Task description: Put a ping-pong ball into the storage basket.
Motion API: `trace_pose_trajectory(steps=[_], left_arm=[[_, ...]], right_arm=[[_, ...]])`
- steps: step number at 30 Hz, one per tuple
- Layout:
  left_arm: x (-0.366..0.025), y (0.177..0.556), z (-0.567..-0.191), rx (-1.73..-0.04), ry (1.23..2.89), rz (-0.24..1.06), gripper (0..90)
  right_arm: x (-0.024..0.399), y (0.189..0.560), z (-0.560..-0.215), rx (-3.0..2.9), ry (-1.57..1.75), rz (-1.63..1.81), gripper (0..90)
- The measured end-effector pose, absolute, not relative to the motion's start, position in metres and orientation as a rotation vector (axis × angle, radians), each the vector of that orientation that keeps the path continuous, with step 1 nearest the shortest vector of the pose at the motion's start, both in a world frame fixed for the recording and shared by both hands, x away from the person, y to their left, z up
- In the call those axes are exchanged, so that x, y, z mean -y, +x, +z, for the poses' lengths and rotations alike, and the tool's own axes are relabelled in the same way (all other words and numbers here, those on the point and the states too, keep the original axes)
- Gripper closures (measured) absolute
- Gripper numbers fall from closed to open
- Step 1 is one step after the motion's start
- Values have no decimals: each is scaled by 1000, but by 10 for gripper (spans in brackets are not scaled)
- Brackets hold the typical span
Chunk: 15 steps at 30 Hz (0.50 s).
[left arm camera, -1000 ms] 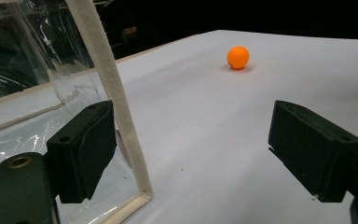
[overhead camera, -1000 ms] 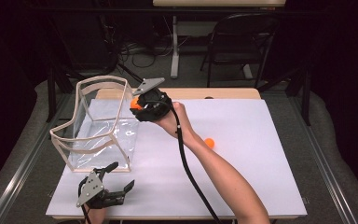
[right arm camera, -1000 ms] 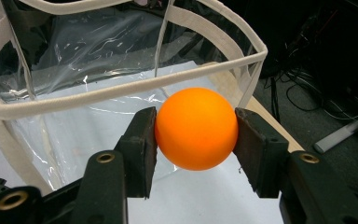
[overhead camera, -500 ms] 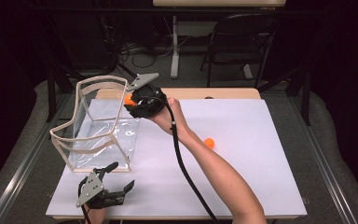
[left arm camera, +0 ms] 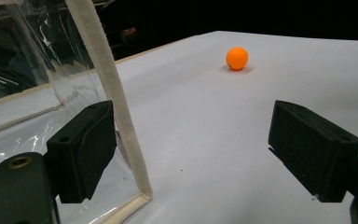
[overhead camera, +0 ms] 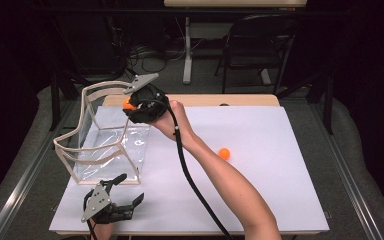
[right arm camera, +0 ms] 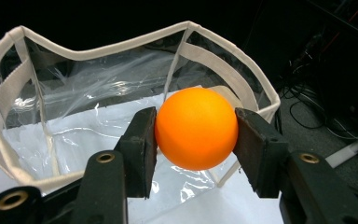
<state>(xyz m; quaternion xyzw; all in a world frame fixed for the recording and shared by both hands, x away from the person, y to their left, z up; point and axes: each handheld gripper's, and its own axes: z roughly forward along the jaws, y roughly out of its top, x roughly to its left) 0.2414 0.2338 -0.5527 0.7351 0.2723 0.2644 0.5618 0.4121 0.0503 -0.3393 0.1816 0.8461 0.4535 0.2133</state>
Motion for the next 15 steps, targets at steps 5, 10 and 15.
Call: trace_pose_trajectory(steps=[5,10,15], left_arm=[[-234,241,-553,-641,1731,619,155],[-234,241,-553,-639,1734,621,155],[-234,241,-553,-643,1731,621,155]], right_arm=[[-58,412,-338,-2352,495,1256,504],[-64,414,-338,-2365,487,1249,504],[-69,415,-338,-2375,479,1243,504]])
